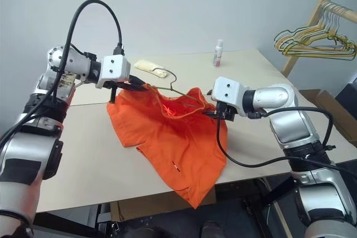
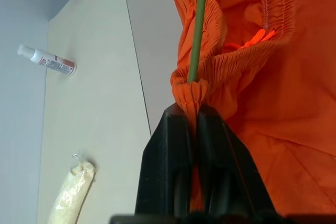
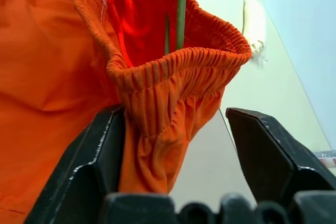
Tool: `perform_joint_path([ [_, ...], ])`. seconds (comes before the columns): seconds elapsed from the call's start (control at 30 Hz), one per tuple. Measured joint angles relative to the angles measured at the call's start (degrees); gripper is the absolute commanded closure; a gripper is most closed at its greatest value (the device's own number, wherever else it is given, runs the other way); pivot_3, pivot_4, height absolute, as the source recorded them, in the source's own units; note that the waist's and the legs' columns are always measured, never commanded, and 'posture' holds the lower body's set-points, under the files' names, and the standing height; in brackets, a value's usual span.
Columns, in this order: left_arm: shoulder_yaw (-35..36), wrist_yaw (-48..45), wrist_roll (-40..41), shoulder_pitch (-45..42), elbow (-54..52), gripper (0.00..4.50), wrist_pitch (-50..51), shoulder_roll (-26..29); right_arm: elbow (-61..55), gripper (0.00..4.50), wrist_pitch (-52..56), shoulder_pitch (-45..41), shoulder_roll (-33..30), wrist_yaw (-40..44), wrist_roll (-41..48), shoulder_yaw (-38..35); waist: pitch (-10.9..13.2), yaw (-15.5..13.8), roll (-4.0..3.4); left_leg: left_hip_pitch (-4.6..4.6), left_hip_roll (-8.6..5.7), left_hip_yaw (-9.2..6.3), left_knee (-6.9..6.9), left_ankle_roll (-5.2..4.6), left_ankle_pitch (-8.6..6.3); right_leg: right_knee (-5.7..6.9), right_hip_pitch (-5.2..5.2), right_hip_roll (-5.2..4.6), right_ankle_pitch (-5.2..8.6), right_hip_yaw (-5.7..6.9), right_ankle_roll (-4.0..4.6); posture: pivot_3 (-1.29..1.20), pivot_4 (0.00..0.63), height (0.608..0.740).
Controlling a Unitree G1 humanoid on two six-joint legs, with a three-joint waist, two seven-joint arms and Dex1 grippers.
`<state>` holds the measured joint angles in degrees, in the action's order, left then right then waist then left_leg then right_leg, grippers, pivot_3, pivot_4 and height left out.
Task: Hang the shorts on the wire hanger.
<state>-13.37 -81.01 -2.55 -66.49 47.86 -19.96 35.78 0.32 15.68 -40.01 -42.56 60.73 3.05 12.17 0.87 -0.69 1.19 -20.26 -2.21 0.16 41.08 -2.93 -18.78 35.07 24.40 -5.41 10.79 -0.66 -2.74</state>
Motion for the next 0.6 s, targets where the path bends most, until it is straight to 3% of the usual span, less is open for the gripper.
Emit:
perform_joint_path([
  [0.37,0.25,-2.27,0.98,1.76,-0.31,4.5,-2.6,-0.52,2.54,1.03,9.31,-0.01,1.69,2.83,8.19,-2.36,0.0,0.0,0.0,0.0,0.01,0.0,0.0,0.01,0.01,0.0,0.0,0.0,0.0,0.0,0.0,0.06,0.0,0.74],
  [0.47,0.71,-2.74,1.72,1.77,-0.31,4.5,-2.67,-0.86,2.71,1.65,10.17,-0.01,1.69,3.63,9.54,-2.38,0.0,0.0,0.0,0.0,0.0,0.0,0.0,0.01,0.01,0.0,0.0,-0.01,0.0,0.0,0.0,0.06,0.0,0.74],
  [0.6,1.18,-3.51,2.9,1.8,-1.28,4.5,-2.34,-1.34,2.93,3.06,10.57,-0.14,1.94,4.16,9.65,-2.38,0.0,-0.01,0.0,0.0,0.0,0.0,0.0,-0.01,0.0,0.0,0.0,-0.02,0.0,0.0,0.0,0.06,0.0,0.74],
])
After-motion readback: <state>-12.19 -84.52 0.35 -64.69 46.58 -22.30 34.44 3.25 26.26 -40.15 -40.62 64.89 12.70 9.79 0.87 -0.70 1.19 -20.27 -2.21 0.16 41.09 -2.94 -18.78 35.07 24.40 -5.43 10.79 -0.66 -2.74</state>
